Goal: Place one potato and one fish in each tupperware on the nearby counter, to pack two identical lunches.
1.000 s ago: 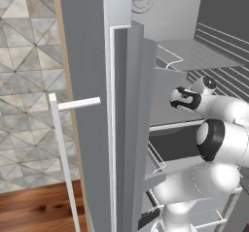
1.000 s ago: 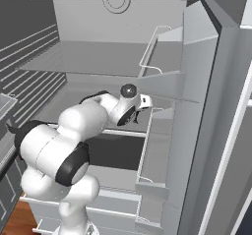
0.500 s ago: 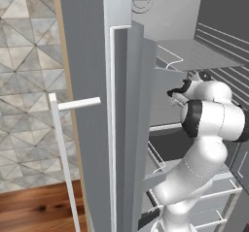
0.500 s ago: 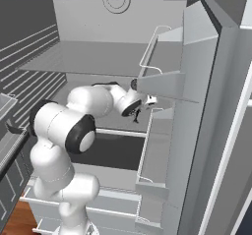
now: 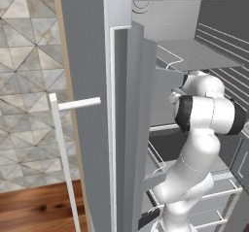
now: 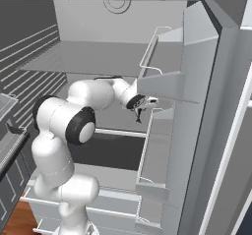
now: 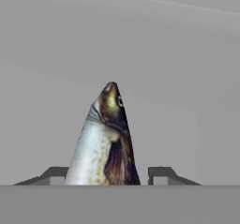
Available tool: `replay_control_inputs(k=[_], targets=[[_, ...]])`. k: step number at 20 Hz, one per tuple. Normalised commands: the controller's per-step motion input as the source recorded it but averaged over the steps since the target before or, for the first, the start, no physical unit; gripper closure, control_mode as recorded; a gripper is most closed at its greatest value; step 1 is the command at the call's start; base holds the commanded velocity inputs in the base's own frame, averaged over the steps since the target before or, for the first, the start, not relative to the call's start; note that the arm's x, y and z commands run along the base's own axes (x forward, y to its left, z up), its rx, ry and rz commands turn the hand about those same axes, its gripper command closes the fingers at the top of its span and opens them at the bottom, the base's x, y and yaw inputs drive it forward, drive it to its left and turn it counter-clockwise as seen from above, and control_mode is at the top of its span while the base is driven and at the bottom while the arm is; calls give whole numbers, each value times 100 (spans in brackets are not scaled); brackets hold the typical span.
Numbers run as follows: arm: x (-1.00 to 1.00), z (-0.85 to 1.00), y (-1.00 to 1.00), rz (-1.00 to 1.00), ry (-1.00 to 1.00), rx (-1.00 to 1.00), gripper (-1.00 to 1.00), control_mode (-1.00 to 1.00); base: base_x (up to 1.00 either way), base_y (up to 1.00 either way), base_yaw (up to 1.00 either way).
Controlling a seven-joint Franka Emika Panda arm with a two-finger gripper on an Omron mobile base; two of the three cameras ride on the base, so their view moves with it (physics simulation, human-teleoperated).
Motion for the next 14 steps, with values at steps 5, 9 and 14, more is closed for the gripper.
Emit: replay_control_inputs(k=[5, 9, 14], targets=[[-100, -100, 50, 0, -12, -9, 100, -100, 0, 0, 0], [-100, -100, 58, 0, -27, -10, 100, -100, 0, 0, 0], [-100, -42, 10, 0, -8, -1, 100, -100, 0, 0, 0]])
